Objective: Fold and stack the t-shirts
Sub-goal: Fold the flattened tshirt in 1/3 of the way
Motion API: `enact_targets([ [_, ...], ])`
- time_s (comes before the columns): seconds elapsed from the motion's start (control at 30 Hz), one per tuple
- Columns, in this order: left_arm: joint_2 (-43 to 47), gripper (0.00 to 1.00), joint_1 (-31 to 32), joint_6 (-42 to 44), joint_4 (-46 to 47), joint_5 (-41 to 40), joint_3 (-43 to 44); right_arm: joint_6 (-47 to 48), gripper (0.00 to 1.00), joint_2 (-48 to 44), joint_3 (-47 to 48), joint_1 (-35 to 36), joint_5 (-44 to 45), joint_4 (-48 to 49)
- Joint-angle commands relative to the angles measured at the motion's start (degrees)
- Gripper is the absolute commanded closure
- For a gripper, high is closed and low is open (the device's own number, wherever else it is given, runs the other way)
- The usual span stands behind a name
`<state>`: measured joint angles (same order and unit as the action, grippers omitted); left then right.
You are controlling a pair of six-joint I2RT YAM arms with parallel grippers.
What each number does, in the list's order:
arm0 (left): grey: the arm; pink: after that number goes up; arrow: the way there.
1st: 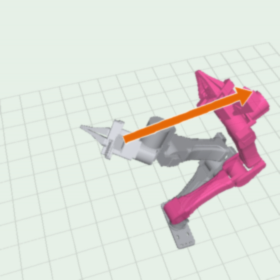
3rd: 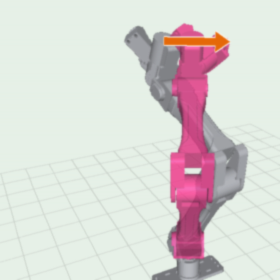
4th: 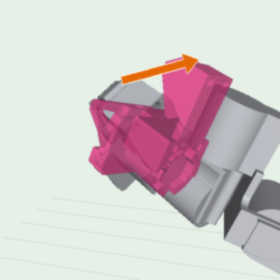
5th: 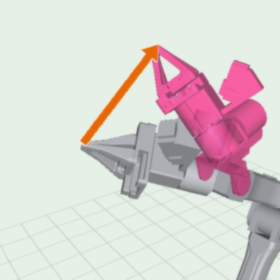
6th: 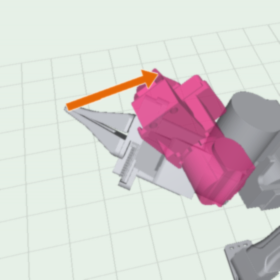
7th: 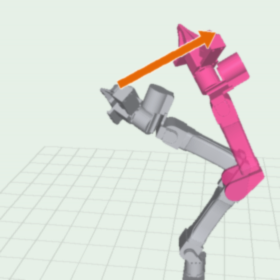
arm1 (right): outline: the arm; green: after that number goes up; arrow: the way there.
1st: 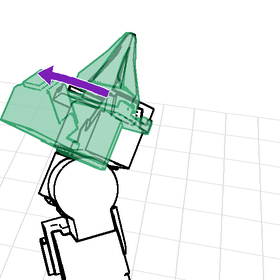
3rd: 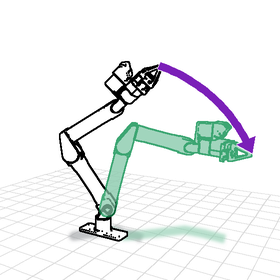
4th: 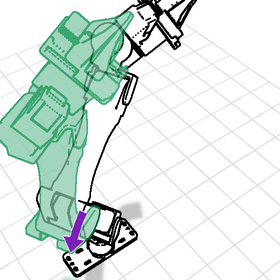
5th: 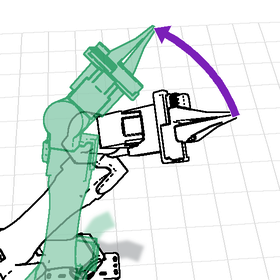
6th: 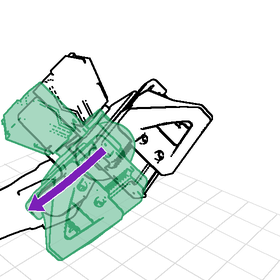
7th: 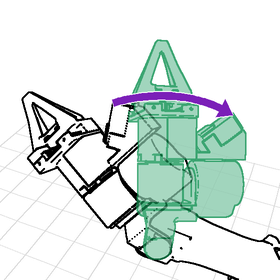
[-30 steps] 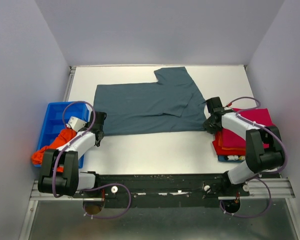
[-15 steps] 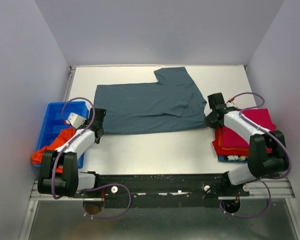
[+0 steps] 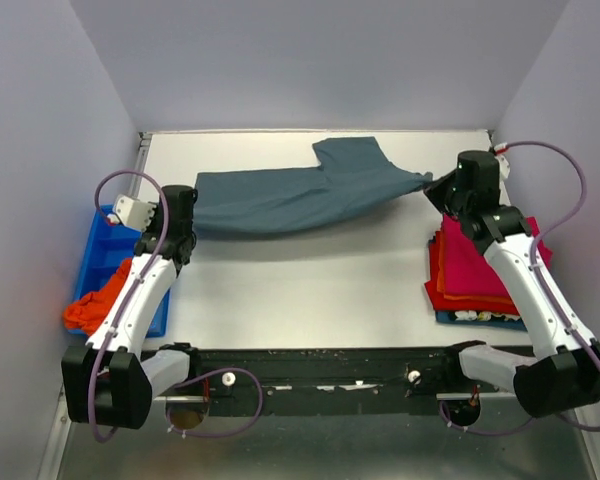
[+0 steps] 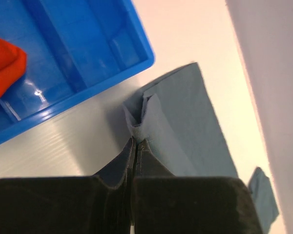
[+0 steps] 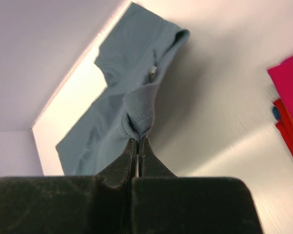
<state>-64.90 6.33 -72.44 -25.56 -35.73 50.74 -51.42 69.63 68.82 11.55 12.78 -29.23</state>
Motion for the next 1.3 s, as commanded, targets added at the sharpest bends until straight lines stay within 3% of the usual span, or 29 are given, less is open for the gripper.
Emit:
enact_targets([
  [0.0, 1.6, 1.00, -0.4, 0.1, -3.7, -1.8, -8.4, -3.8, 0.99, -2.6, -12.3, -1.1, 1.4, -7.3],
  [0.2, 8.6, 1.00, -0.4, -0.1, -3.1, -1.5, -21.4, -6.9, 0.99, -8.0, -30.6, -1.0, 0.5, -5.0],
  [0.53, 13.2, 1.00, -0.4, -0.4, -4.9, -0.3, -26.6, -7.2, 0.98, -10.7, -38.7, -1.0, 1.1, -6.6],
  [0.63, 13.7, 1.00, -0.4, -0.9, -5.8, 0.1, -26.7, -6.9, 0.90, -12.1, -39.9, -1.0, 1.1, -6.2],
  [0.67, 14.0, 0.91, -0.4, -0.9, -5.8, 0.1, -26.9, -6.3, 0.76, -12.3, -39.8, -1.0, 0.9, -6.1],
  [0.7, 14.2, 0.75, -0.4, -0.8, -5.6, 0.2, -27.1, -5.8, 0.57, -12.7, -39.7, -1.0, 0.8, -6.0],
  [0.73, 14.6, 0.55, -0.4, 0.7, -4.9, 0.7, -27.2, -4.9, 0.47, -13.1, -39.4, -1.0, 0.8, -5.7],
  [0.77, 15.2, 0.32, -0.4, 3.0, -3.7, 1.5, -27.1, -3.9, 0.43, -13.7, -38.9, -1.0, 0.8, -5.3],
  [0.83, 16.4, 0.12, -0.4, 4.3, -4.7, 1.9, -26.0, -2.6, 0.39, -14.9, -37.0, -0.9, 1.5, -4.5],
  [1.07, 22.8, 0.07, -0.4, 13.8, 1.1, 2.9, -22.5, 5.4, 0.42, -14.5, -28.2, -0.9, -1.5, 1.9],
  [1.27, 14.7, 0.07, -0.4, 23.5, 14.1, 12.0, -18.0, 11.0, 0.44, -9.2, -21.3, -0.9, -3.7, 8.9],
])
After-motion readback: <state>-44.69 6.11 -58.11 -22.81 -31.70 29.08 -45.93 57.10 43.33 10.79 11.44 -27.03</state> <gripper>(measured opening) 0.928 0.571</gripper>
